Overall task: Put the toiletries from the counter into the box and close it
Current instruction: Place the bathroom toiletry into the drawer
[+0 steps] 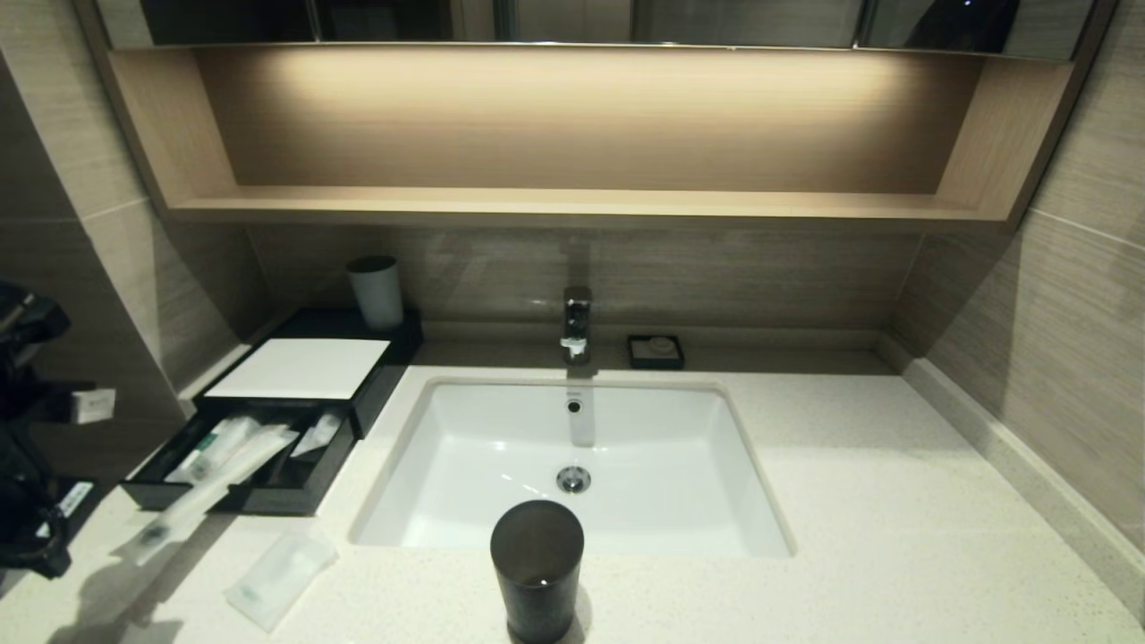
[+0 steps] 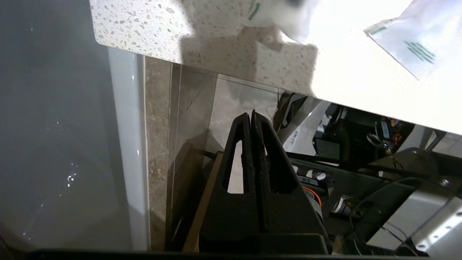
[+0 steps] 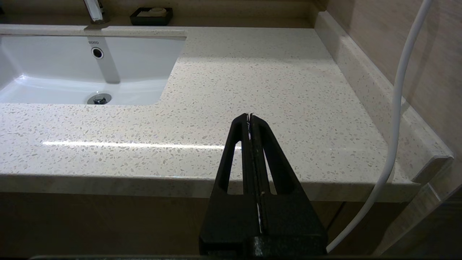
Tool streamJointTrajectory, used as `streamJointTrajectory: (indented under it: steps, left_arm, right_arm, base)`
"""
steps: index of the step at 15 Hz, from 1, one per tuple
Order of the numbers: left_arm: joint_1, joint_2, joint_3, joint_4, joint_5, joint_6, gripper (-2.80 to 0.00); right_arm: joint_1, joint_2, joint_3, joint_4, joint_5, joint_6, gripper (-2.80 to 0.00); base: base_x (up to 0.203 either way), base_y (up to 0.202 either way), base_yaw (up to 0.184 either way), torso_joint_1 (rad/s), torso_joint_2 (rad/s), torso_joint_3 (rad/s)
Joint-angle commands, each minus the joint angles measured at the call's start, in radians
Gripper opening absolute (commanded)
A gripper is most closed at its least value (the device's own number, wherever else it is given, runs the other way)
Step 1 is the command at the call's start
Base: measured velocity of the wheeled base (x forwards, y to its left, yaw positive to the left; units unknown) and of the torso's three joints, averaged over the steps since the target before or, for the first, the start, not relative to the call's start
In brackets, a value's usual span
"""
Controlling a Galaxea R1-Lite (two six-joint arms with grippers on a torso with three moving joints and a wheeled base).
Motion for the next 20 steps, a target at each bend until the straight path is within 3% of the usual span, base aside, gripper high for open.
streamJointTrajectory:
  steps: [1, 5, 8, 20]
  left_arm:
    - [0.008, 0.042, 0.026, -0.018, 0.017, 0.001, -2.8]
    - [0.008, 0.076, 0.05, -0.041, 0.025, -0.003, -2.8]
    - [0.008, 0.093, 0.089, -0.122, 0.023, -0.004, -2.8]
    - [-0.004, 0.13, 0.087, -0.217, 0.013, -0.01, -2.8]
  right_arm:
    - [0.001, 0.0, 0.002, 0.0, -0.001, 0.0, -2.8]
    - [-0.001, 0.0, 0.002, 0.0, -0.001, 0.0, -2.8]
    - [0.0, 0.0, 0.002, 0.0, -0.001, 0.0, -2.8]
    - [0.001, 0.0, 0.002, 0.0, -0.001, 0.0, -2.8]
  base:
    - [0.0, 0.0, 0.0, 0.0, 0.0, 0.0]
    - [0.0, 0.0, 0.0, 0.0, 0.0, 0.0]
    - [0.0, 0.0, 0.0, 0.0, 0.0, 0.0]
    - [0.0, 0.0, 0.0, 0.0, 0.0, 0.0]
